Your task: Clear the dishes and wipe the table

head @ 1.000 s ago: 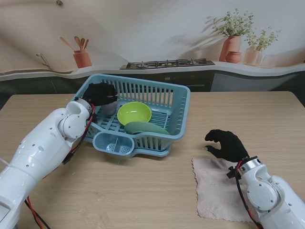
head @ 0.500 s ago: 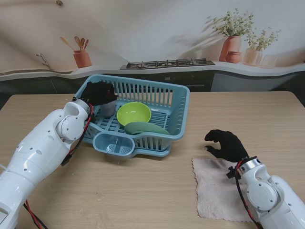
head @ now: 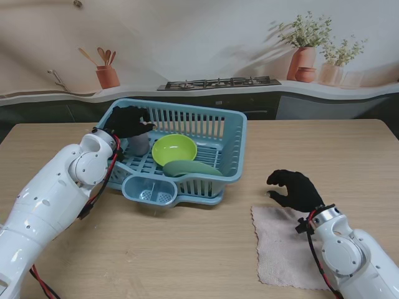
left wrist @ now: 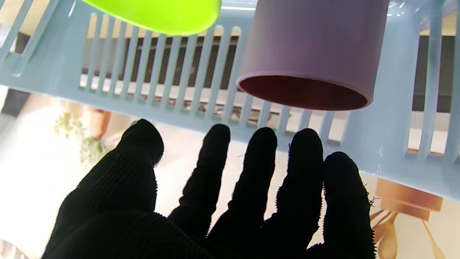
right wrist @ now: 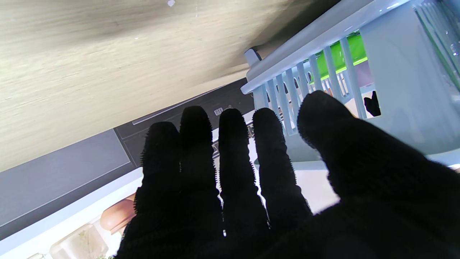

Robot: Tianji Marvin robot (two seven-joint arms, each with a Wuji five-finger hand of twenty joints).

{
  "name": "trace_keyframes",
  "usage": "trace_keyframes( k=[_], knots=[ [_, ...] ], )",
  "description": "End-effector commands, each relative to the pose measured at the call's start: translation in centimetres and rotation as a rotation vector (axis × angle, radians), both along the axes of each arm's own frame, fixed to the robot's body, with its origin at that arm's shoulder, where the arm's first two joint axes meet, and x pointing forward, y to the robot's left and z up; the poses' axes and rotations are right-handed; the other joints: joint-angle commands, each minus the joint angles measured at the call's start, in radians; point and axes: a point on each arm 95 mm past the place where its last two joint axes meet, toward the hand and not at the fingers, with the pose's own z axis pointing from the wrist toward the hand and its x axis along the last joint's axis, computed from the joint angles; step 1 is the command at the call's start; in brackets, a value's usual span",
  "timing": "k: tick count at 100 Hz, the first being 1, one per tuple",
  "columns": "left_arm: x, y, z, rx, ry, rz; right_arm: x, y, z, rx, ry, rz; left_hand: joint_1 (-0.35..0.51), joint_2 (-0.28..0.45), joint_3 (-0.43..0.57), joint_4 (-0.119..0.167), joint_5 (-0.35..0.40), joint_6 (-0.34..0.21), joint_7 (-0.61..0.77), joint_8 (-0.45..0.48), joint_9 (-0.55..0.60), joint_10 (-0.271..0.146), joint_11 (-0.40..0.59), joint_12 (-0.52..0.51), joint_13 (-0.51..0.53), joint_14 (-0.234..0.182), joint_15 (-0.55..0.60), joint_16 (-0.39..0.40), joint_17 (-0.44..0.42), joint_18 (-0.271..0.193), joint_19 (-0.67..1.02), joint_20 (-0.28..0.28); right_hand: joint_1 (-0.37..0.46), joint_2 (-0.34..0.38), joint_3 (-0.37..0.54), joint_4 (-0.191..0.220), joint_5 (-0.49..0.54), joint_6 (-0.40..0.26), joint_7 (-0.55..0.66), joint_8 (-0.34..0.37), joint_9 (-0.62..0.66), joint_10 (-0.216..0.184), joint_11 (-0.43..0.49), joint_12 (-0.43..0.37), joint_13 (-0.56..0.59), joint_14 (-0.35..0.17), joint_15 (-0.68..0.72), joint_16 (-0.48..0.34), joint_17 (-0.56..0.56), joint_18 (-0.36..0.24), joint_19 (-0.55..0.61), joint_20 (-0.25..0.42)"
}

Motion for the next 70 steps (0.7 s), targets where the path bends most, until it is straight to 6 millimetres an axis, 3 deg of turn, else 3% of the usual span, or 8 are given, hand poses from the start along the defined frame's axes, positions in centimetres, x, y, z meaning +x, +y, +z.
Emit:
trace_keyframes(
  k=[1, 21, 37, 70],
  knots=[
    [0.1, -0.2, 0.5, -0.008, -0.003, -0.014, -0.1, 0.2, -0.2, -0.007, 0.012, 0.008, -0.022, 0.041, -0.025, 0.002, -0.029, -0.009, -0.015, -0.011, -0.032, 0.006, -0.021, -0.009, -0.038, 0.020, -0.022, -0.015, -0.029, -0.024, 0.004, 0.007, -0.018, -0.003, 0.026, 0.010, 0.004, 0.002, 0.003, 0.000, -0.001, -0.001, -0.007, -0.010, -0.014, 0.011, -0.010, -0.003, -0.013, 0.004, -0.007, 0.002],
    [0.1, 0.0, 1.0, -0.044, -0.011, -0.037, 0.0, 0.2, -0.2, -0.006, 0.011, 0.009, -0.030, 0.034, -0.013, 0.003, -0.039, -0.029, -0.019, -0.012, -0.054, -0.032, -0.104, -0.048, -0.078, -0.006, -0.113, -0.077, -0.054, -0.069, -0.014, -0.024, -0.020, -0.003, 0.026, 0.010, 0.004, 0.002, 0.003, 0.000, 0.000, -0.001, -0.007, -0.010, -0.014, 0.011, -0.010, -0.003, -0.013, 0.004, -0.008, 0.002],
    [0.3, 0.0, 1.5, -0.094, 0.002, -0.066, 0.0, 0.2, -0.1, -0.005, 0.012, 0.010, -0.051, 0.024, 0.019, -0.001, -0.048, -0.048, -0.026, -0.013, -0.076, -0.073, -0.172, -0.080, -0.109, -0.059, -0.193, -0.145, -0.073, -0.135, -0.076, -0.079, -0.020, -0.003, 0.027, 0.011, 0.005, 0.001, 0.003, 0.001, 0.001, -0.001, -0.007, -0.010, -0.015, 0.011, -0.010, -0.003, -0.013, 0.003, -0.008, 0.002],
    [-0.1, -0.4, 2.7, -0.153, 0.008, -0.123, 0.0, 0.2, -0.1, -0.006, 0.009, 0.013, -0.083, 0.012, 0.047, -0.005, -0.065, -0.069, -0.022, -0.008, -0.104, -0.117, -0.223, -0.105, -0.131, -0.124, -0.265, -0.205, -0.108, -0.184, -0.139, -0.130, -0.020, -0.004, 0.027, 0.011, 0.005, 0.001, 0.003, 0.001, 0.000, -0.001, -0.008, -0.010, -0.014, 0.010, -0.010, -0.003, -0.013, 0.004, -0.009, 0.002]
  ],
)
